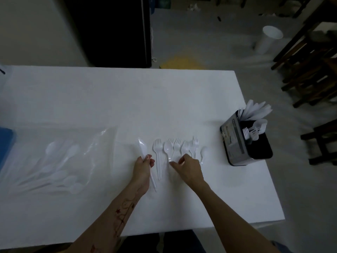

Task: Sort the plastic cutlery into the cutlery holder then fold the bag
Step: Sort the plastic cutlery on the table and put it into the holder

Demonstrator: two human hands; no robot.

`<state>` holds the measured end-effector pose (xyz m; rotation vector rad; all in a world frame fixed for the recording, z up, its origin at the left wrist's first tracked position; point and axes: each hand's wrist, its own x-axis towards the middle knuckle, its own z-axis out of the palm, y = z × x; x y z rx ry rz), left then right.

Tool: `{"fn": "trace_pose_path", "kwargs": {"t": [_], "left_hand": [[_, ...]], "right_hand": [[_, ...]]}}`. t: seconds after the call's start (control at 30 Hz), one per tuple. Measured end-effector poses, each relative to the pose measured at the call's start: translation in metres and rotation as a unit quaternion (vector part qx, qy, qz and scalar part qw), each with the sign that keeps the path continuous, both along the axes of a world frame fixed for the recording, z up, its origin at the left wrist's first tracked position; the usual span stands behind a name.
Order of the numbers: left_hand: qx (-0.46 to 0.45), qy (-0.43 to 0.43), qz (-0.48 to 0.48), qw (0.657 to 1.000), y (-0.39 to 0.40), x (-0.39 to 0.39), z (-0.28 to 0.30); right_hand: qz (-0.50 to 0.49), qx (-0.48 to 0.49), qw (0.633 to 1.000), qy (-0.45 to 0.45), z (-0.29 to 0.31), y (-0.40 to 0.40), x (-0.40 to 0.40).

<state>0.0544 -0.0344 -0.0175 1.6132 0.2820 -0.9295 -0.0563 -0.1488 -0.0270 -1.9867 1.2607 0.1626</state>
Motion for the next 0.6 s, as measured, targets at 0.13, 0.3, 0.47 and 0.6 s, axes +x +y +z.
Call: {"fn": "trace_pose_path", "kwargs": {"t": [0.13, 0.3, 0.47, 0.6], "left_hand": [[-0.033, -0.071, -0.111, 0.991, -0.048, -0.002, 0.029], [-0.18, -0.114, -0.146, 0.966, -0.142, -0.018, 0.098], [-0.244, -0.111, -0.128, 0.955, -0.223, -0.05, 0.132], [-0.264, -0.109, -0.085, 0.954, -0.256, -0.071, 0.124]], "right_hand": [[-0.007, -0.036, 0.999, -0.025, 0.031, -0.033, -0.025], [-0.076, -0.098, 0.977, -0.173, 0.091, -0.096, -0.047], [-0.127, -0.173, 0.943, -0.255, 0.138, -0.161, -0.063], [-0.161, -0.194, 0.925, -0.284, 0.147, -0.202, -0.077]]}}
